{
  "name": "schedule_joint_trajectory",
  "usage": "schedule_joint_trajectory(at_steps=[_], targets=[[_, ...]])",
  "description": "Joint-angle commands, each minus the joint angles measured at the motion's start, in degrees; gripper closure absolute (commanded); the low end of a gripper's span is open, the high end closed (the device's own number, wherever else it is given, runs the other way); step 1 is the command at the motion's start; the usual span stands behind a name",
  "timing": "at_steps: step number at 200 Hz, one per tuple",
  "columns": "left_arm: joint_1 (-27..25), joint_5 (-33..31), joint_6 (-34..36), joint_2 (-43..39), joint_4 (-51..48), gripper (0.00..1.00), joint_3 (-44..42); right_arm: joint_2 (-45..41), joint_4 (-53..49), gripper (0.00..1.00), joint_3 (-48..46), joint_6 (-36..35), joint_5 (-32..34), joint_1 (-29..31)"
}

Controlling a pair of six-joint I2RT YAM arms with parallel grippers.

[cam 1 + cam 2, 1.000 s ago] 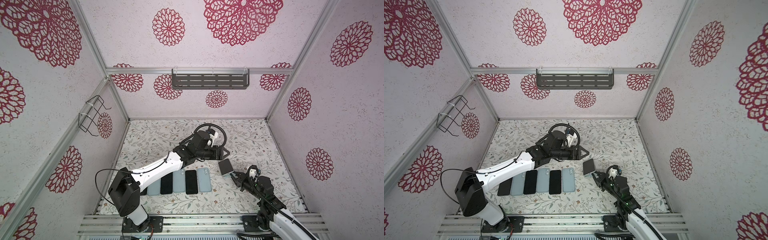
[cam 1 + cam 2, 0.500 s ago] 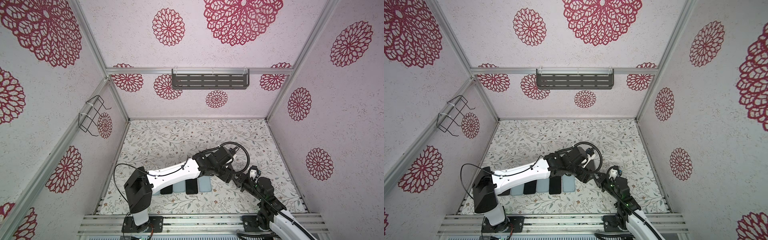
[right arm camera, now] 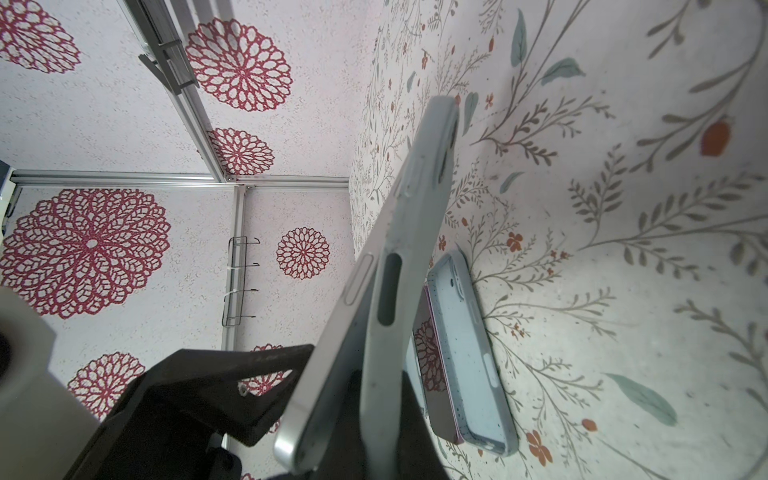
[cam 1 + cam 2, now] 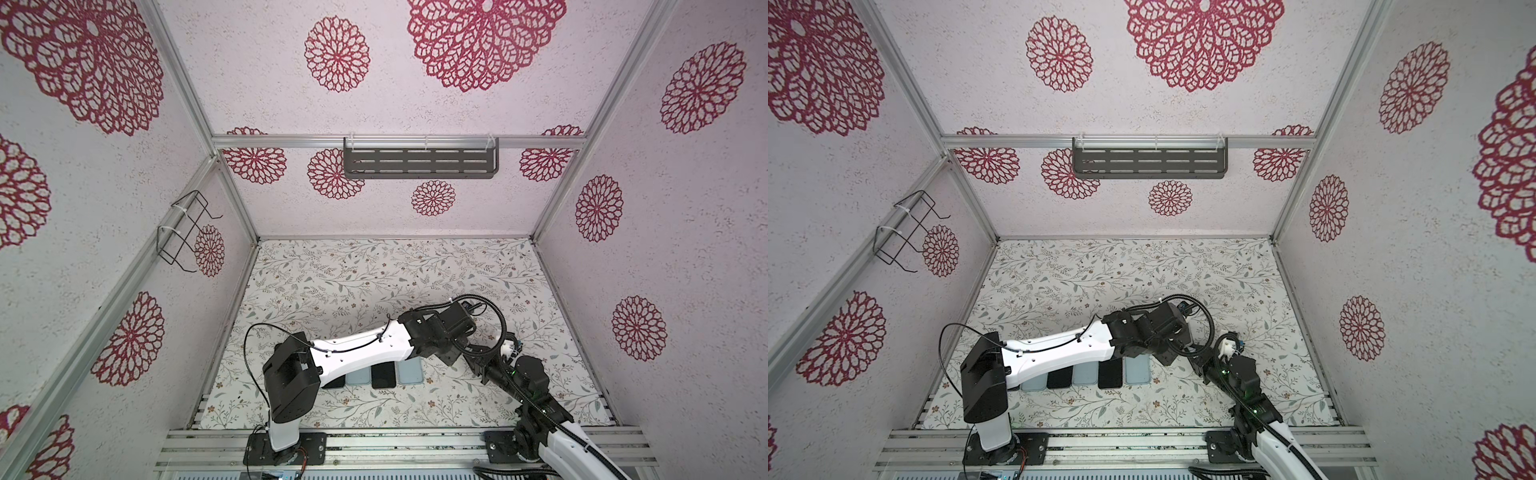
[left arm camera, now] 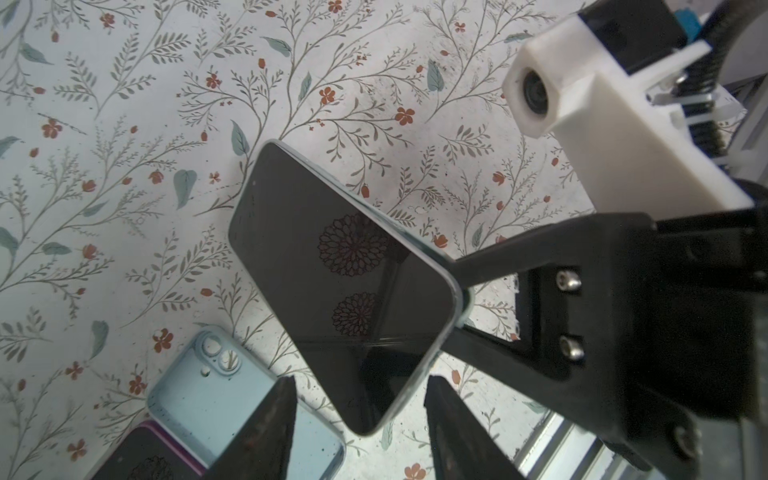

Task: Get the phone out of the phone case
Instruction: 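Carry the bare black phone with left gripper toward the row near the robot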

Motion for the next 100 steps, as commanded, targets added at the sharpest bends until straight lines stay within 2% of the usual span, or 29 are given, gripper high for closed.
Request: schedule_joint_trajectory(at_steps=[1, 42, 78, 100], targets=[[-1.24, -4.29, 1.58, 1.90, 1.45, 0.49, 1.57, -1.34, 4.78, 1.00, 0.13, 1.03, 0.82, 0.00], [-2.47, -5.55, 2.24, 4.29, 3.42, 0.56, 2.60, -1.17, 5.78, 1.00, -0.05, 1.43, 0.55, 0.00], [-3.05, -6.57, 2.31, 4.87, 4.28, 0.57, 2.46, -1.19, 6.07, 1.00, -0.21, 1.52, 0.55, 0.05], [-3.28, -8.67, 2.28, 5.30, 4.25, 0.66, 2.28, -0.99, 6.75, 1.00, -0.40, 1.77, 0.43, 0.01]])
